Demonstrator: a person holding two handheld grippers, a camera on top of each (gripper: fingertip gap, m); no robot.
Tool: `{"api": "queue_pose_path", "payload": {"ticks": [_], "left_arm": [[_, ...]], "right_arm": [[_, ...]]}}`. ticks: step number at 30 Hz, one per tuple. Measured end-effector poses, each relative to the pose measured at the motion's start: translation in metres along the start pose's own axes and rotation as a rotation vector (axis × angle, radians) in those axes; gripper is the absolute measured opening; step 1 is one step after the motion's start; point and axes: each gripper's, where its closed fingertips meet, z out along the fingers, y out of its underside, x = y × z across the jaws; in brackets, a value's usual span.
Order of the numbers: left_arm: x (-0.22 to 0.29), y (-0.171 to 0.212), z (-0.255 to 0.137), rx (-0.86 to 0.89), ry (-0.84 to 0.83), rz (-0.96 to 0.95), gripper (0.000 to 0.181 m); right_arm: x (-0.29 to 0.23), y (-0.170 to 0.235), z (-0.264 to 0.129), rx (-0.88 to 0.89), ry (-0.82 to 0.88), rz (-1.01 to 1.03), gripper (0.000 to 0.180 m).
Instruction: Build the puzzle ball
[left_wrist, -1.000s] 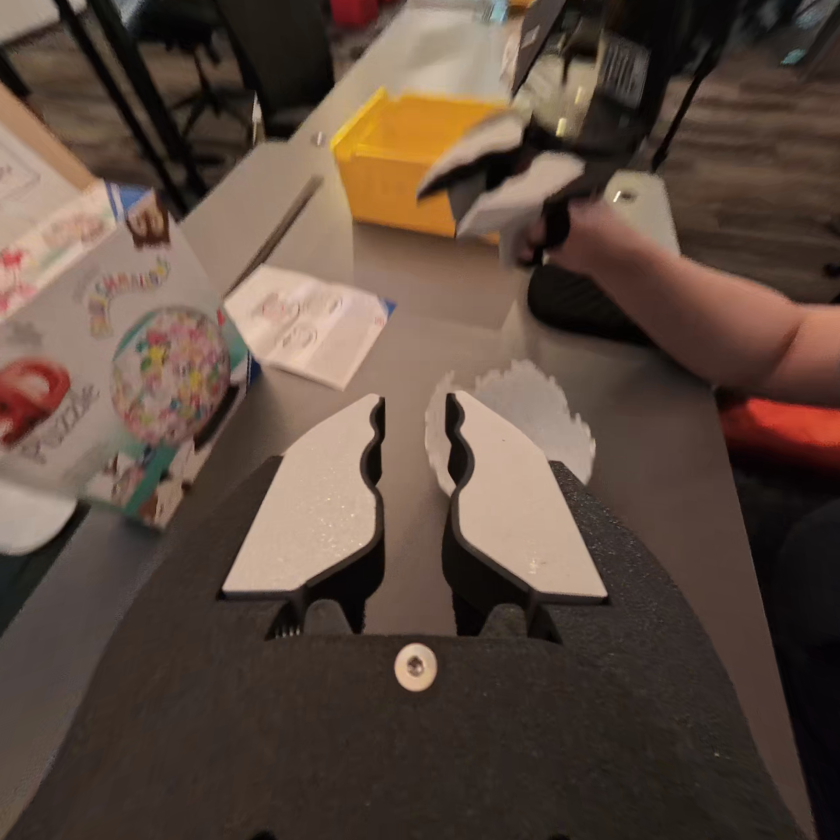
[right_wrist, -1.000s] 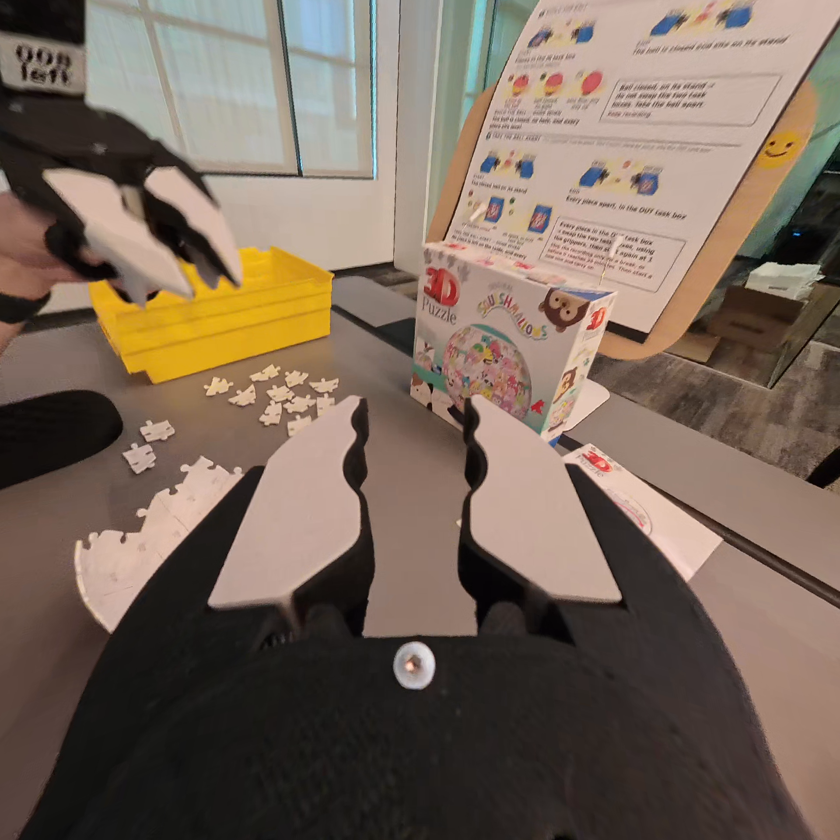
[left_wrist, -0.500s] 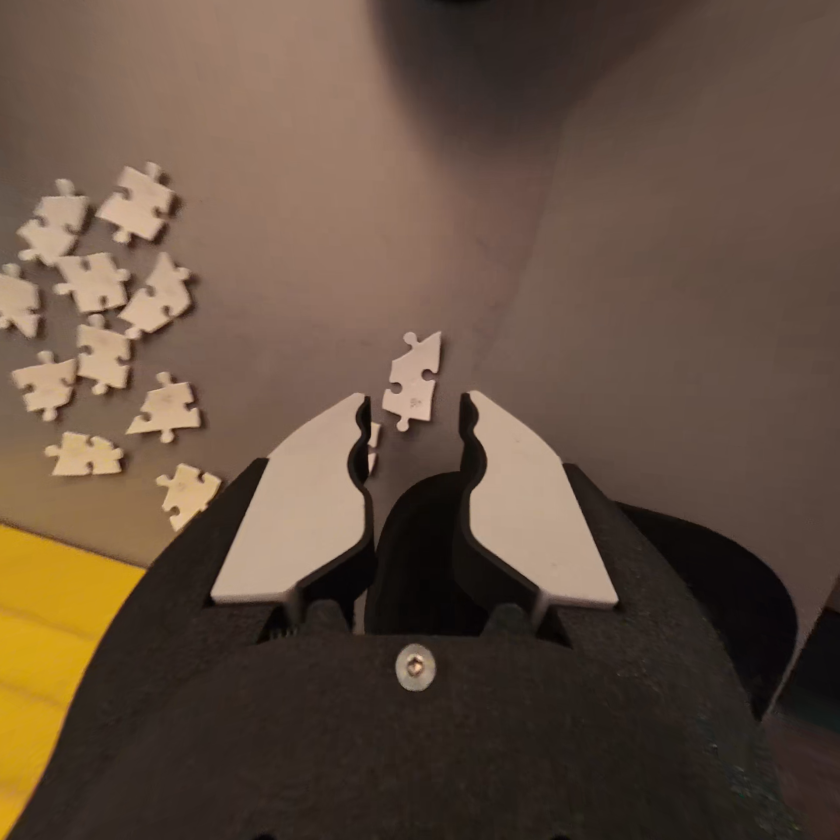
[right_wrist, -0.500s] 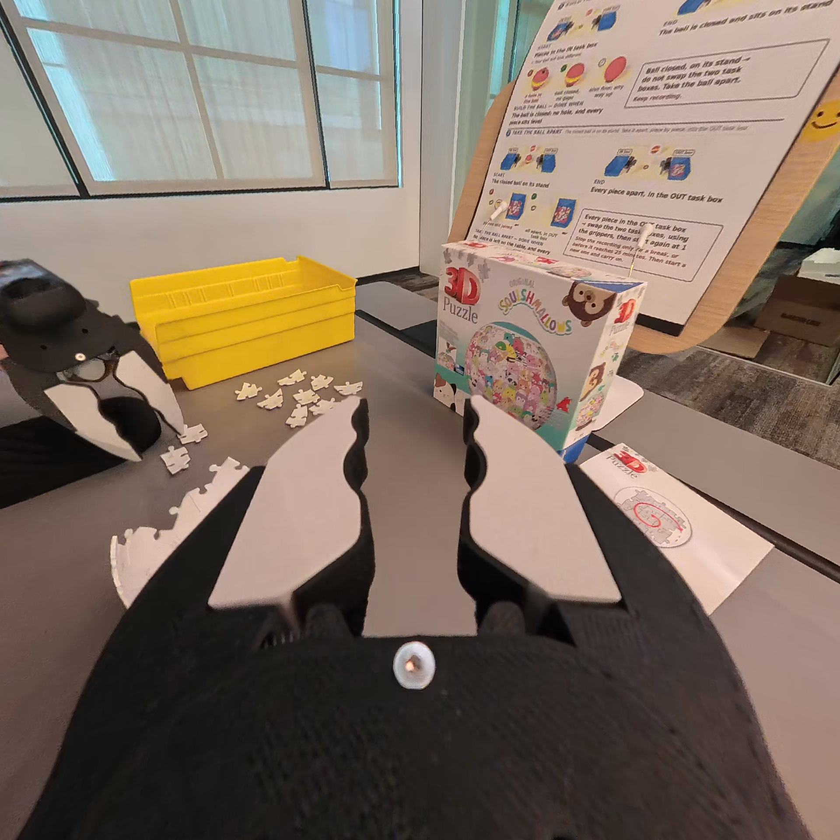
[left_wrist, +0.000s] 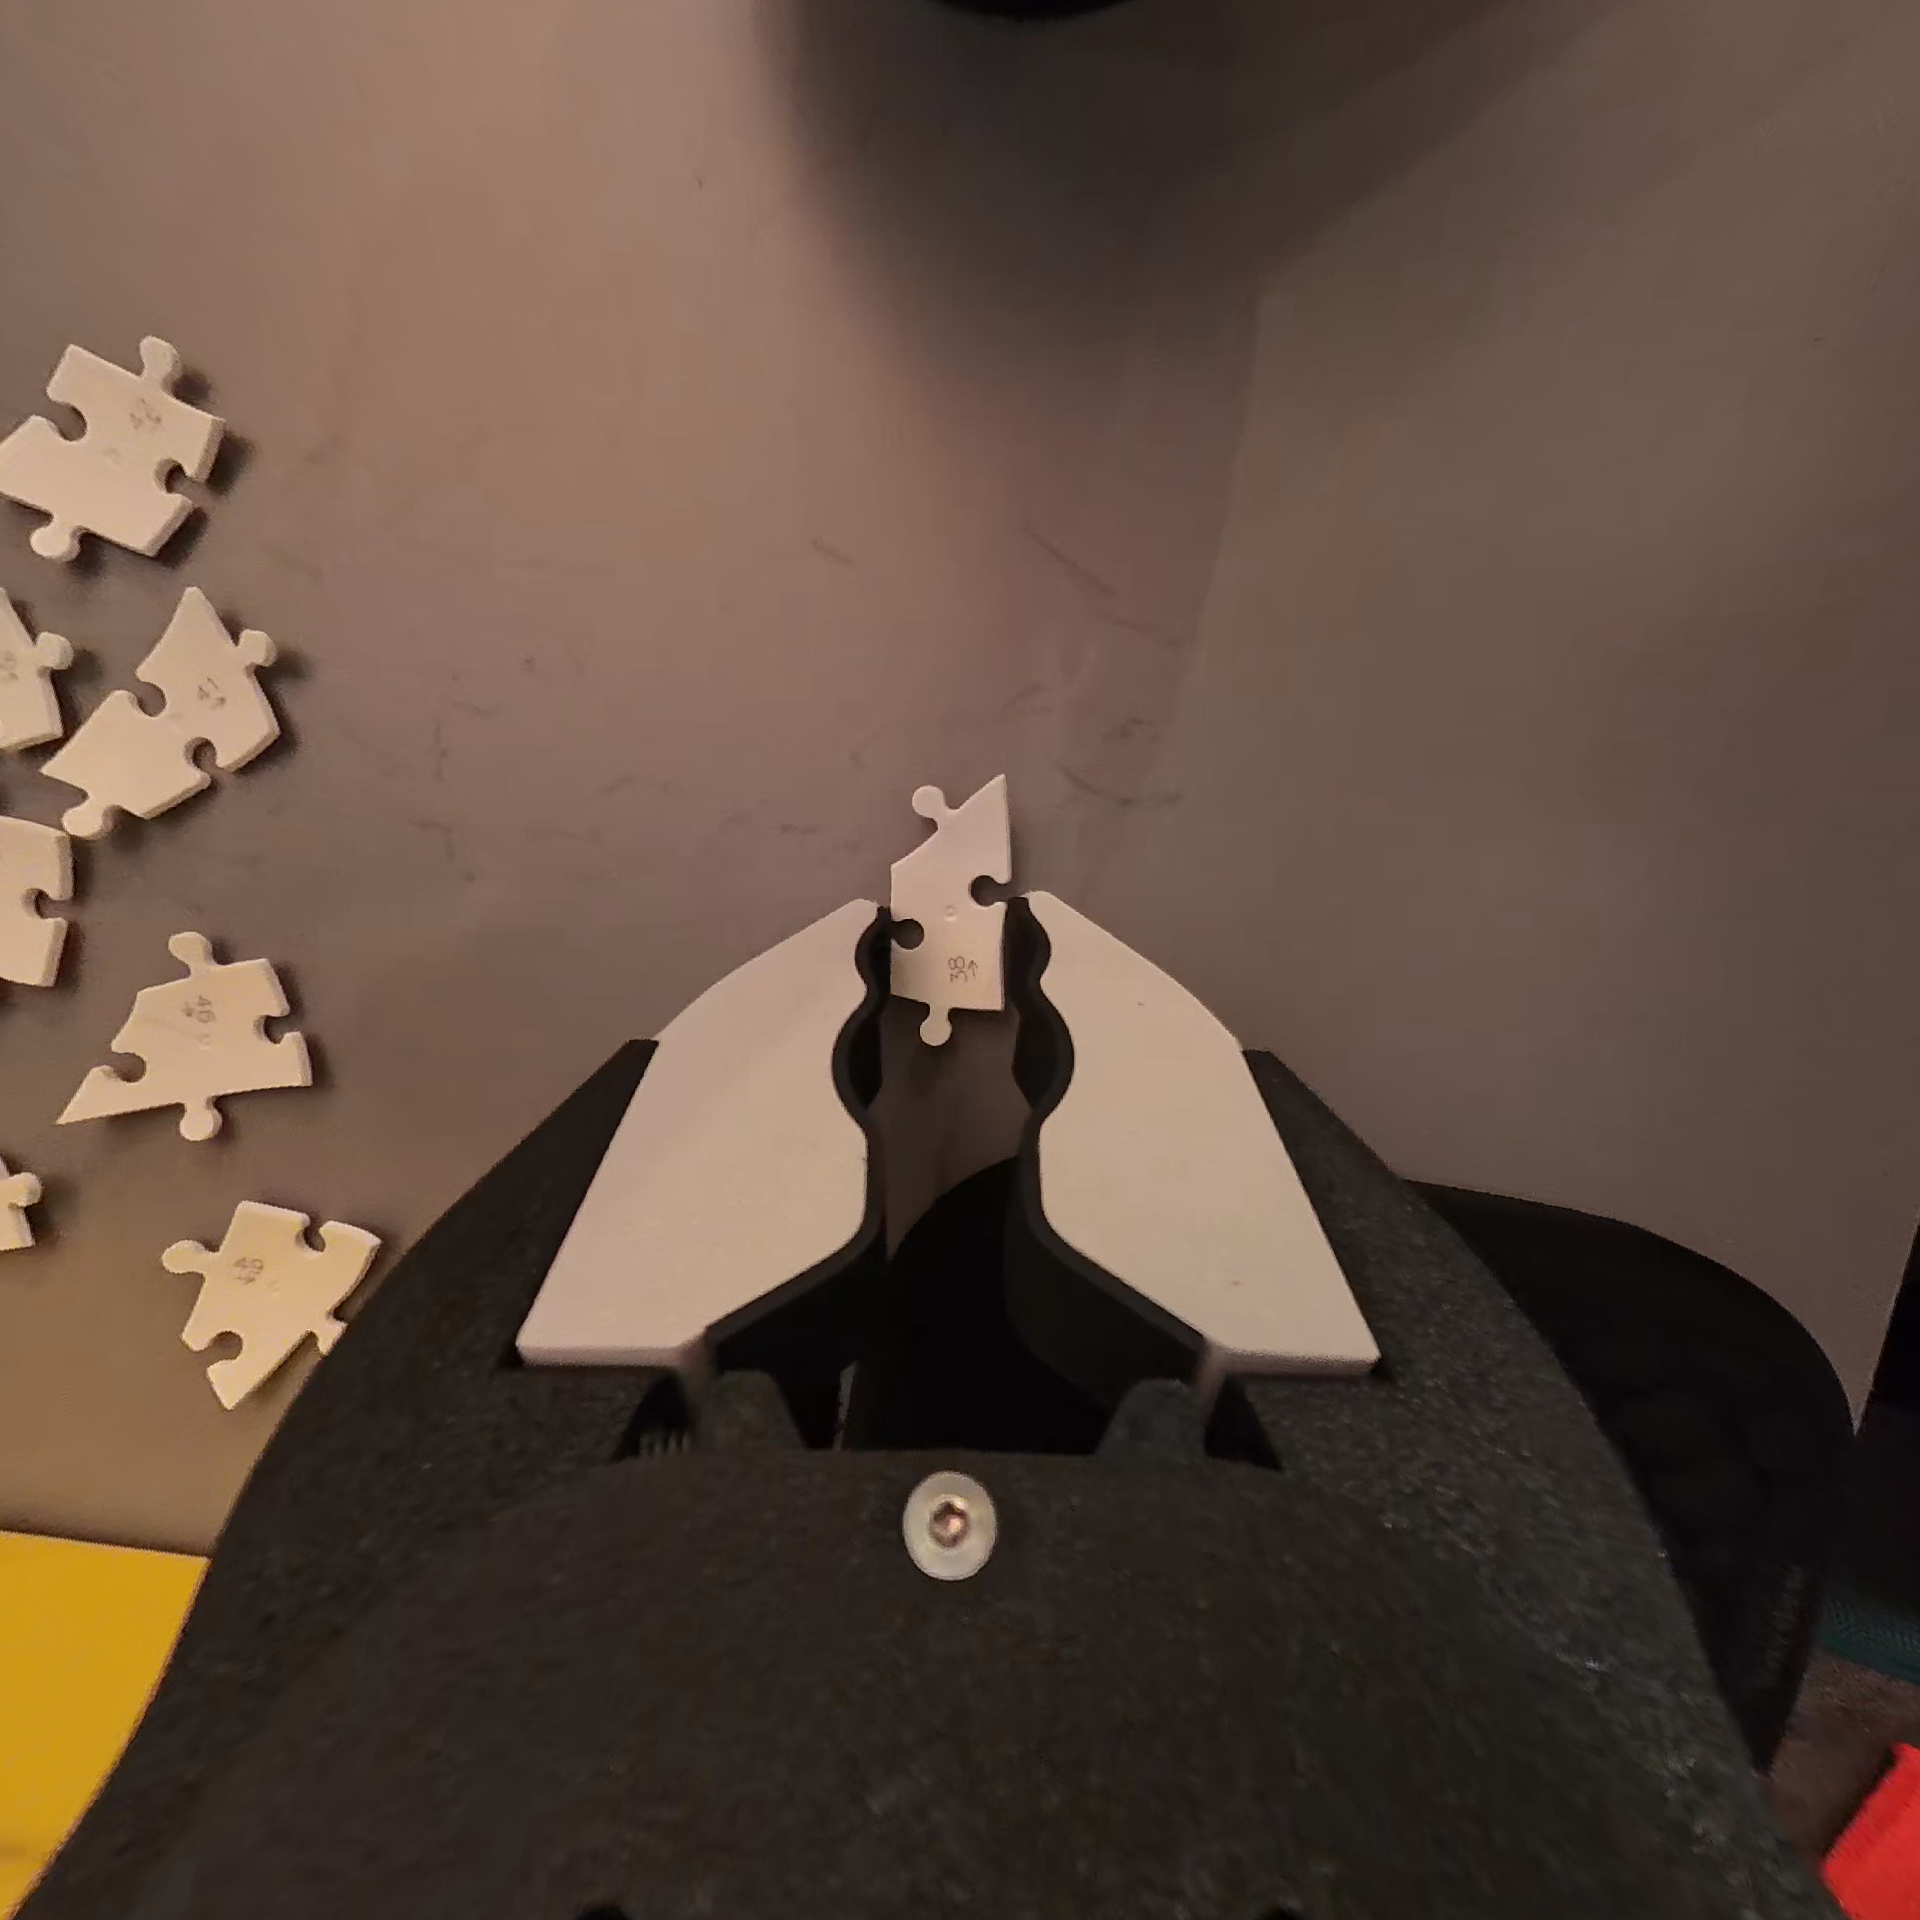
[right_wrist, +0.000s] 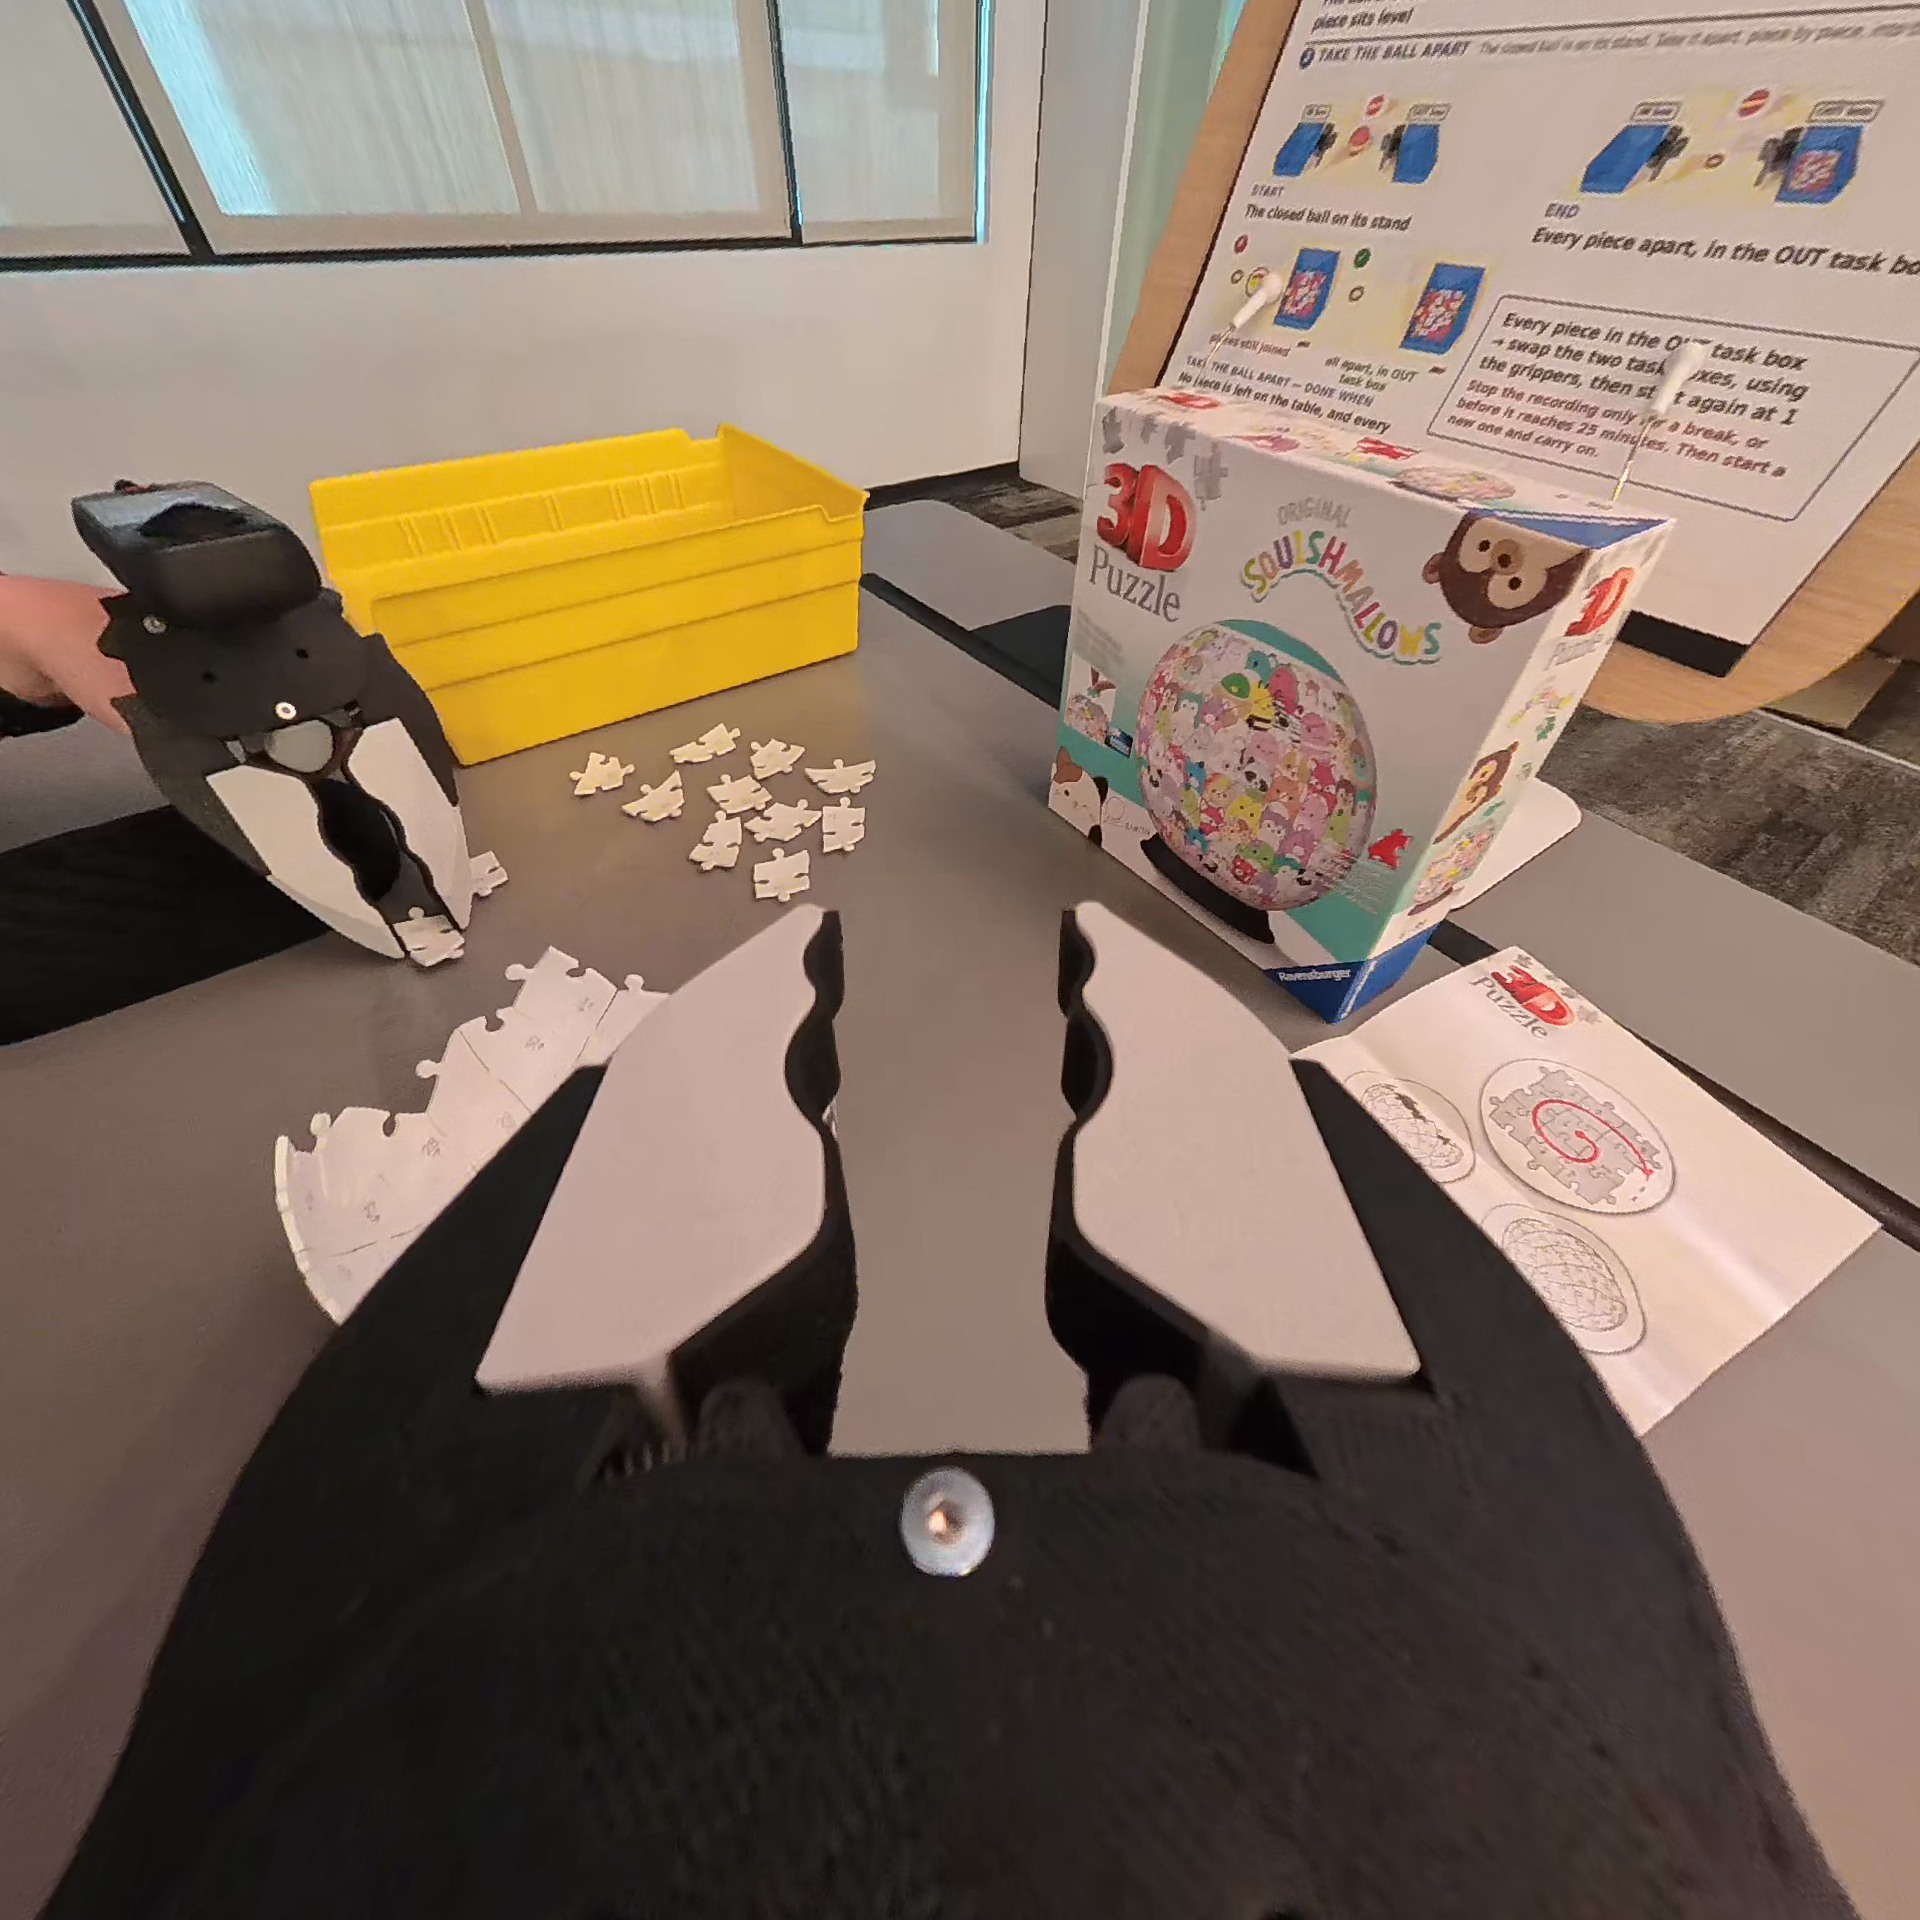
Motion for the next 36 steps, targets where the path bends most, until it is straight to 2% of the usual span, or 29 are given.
{"api": "queue_pose_path", "payload": {"ticks": [4,8,10,12,16,18,21,28,29,30,34,36], "left_arm": [[0.004,-0.004,-0.002,0.013,-0.02,0.01,0.021],[0.006,-0.023,-0.017,0.089,-0.12,0.057,0.021],[0.01,-0.044,-0.032,0.158,-0.186,0.095,0.021],[0.018,-0.069,-0.047,0.22,-0.239,0.164,0.021],[0.038,-0.115,-0.072,0.299,-0.333,0.34,0.021],[0.047,-0.132,-0.081,0.321,-0.356,0.402,0.021],[0.052,-0.149,-0.09,0.327,-0.421,0.466,0.021],[0.059,-0.16,-0.091,0.283,-0.481,0.529,0.021],[0.06,-0.162,-0.091,0.284,-0.485,0.532,0.021],[0.06,-0.164,-0.091,0.284,-0.488,0.535,0.021],[0.062,-0.172,-0.098,0.329,-0.495,0.523,0.018],[0.06,-0.177,-0.107,0.375,-0.493,0.48,0.025]], "right_arm": [[-0.003,-0.001,0.0,-0.002,-0.011,-0.004,0.041],[-0.016,-0.011,-0.002,0.01,-0.046,0.0,0.041],[-0.04,-0.025,-0.004,0.023,-0.113,0.038,0.04],[-0.084,-0.043,-0.004,0.018,-0.267,0.106,0.035],[-0.166,-0.038,0.014,-0.243,-0.539,0.186,0.033],[-0.182,-0.027,0.026,-0.358,-0.567,0.214,0.034],[-0.191,-0.012,0.035,-0.488,-0.566,0.29,0.037],[-0.196,-0.009,0.04,-0.484,-0.592,0.451,0.031],[-0.198,-0.009,0.04,-0.486,-0.603,0.454,0.023],[-0.201,-0.01,0.038,-0.48,-0.639,0.456,0.008],[-0.192,-0.011,0.035,-0.465,-0.629,0.449,0.003],[-0.181,-0.017,0.03,-0.429,-0.604,0.426,0.003]]}}
